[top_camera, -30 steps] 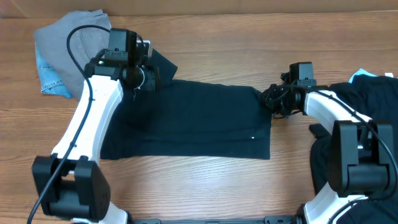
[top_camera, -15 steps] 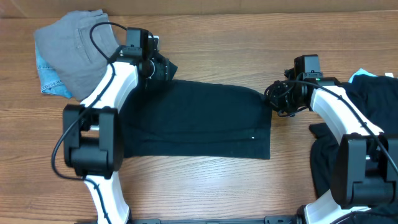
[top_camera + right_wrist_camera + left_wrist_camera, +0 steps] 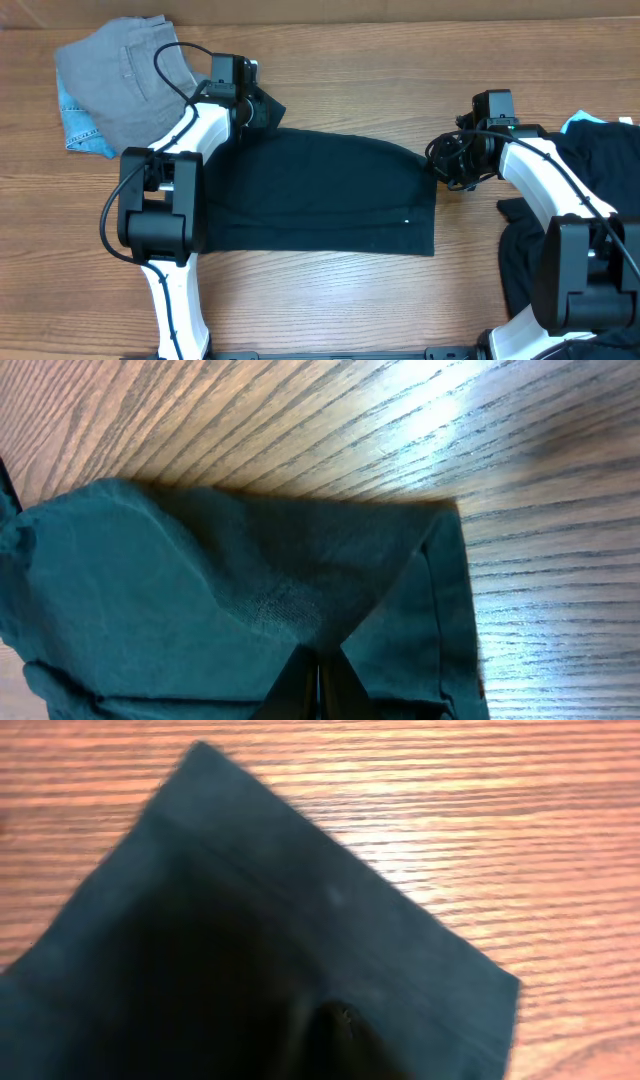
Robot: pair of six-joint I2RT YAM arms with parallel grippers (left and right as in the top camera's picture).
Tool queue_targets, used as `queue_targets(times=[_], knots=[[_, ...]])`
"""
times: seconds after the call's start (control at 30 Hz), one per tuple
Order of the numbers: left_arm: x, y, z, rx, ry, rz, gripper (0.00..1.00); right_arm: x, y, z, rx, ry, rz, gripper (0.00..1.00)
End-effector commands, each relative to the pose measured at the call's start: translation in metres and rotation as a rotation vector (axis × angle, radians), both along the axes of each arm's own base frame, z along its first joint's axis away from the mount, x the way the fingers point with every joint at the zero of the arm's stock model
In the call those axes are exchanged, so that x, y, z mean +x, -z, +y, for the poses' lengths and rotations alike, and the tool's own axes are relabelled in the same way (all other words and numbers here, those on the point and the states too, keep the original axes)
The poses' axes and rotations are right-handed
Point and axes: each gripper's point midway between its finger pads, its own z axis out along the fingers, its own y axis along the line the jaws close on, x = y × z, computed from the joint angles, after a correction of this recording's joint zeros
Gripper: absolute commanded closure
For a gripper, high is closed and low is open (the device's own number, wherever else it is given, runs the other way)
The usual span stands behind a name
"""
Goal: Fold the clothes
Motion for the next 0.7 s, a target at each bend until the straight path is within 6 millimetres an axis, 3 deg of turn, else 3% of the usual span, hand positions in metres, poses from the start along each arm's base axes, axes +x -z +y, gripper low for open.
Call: queue_targets(times=[0.0,0.17,0.47,0.67], knots=[[-0.005,0.012,0.0,0.0,-0.024,0.045,0.96,0.01,-0.015,-0.003,-0.018,-0.02,-0.06,0.96],[-0.015,-0.011,0.004,0.01,-0.028,0.083,0.96,0.011,-0.013,-0.011,-0.06,-0.008,-0.064,0.96],[-0.032,-0.104,0.013,0.036,-0.05,0.018,0.96,0.015,-0.014,-0.025,-0.075,0.008,-0.08,0.96],[-0.059,-0.129,0.028,0.099,-0.084,0.051,0.96,0.013,-0.018,-0.033,-0.085,-0.007,-0.094,0.96]])
